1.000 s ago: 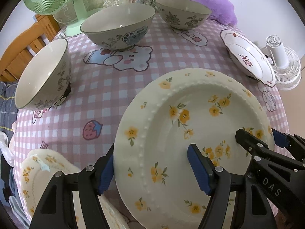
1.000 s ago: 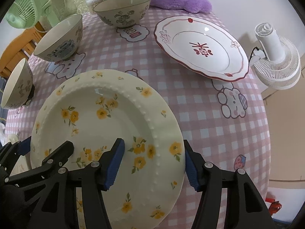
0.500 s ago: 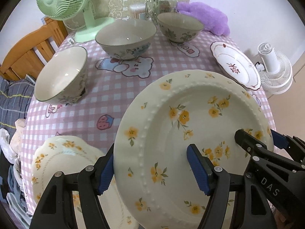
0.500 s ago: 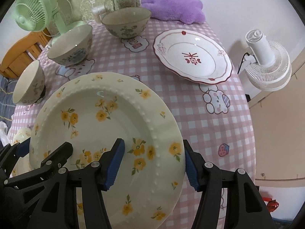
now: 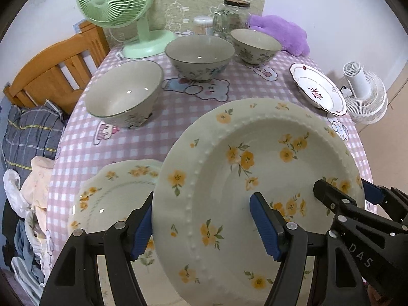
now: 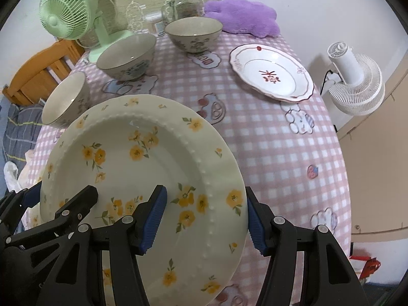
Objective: Organize plates and bowls
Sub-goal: 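Carry the deep plate with both grippers and lower it onto the flat plate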
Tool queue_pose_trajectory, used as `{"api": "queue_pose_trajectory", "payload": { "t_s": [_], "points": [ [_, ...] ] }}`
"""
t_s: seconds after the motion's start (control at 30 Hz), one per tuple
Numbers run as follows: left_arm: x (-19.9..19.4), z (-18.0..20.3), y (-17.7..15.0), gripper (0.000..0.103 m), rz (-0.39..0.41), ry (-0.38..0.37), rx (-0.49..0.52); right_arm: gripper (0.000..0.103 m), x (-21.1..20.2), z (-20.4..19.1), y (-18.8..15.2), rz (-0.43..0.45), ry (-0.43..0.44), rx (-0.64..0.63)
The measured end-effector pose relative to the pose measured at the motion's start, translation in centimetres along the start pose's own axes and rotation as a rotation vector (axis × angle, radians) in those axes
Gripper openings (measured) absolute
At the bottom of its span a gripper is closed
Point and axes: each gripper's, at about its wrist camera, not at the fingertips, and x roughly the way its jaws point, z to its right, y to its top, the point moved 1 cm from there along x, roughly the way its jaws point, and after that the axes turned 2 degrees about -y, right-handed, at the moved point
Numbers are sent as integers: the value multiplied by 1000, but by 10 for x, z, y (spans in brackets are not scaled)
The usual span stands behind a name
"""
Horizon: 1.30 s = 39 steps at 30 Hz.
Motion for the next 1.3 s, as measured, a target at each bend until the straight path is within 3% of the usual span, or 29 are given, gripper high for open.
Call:
{"api": "queue_pose_trajectory", "payload": {
  "t_s": [0.5, 1.3],
  "points": [
    [-14, -59, -29, 72, 11, -12, -23, 62, -17, -62, -25, 43, -5, -21],
    [14, -121, -64, 73, -80, -75, -117, 58, 4, -123, -45, -31, -54, -85]
  ]
}}
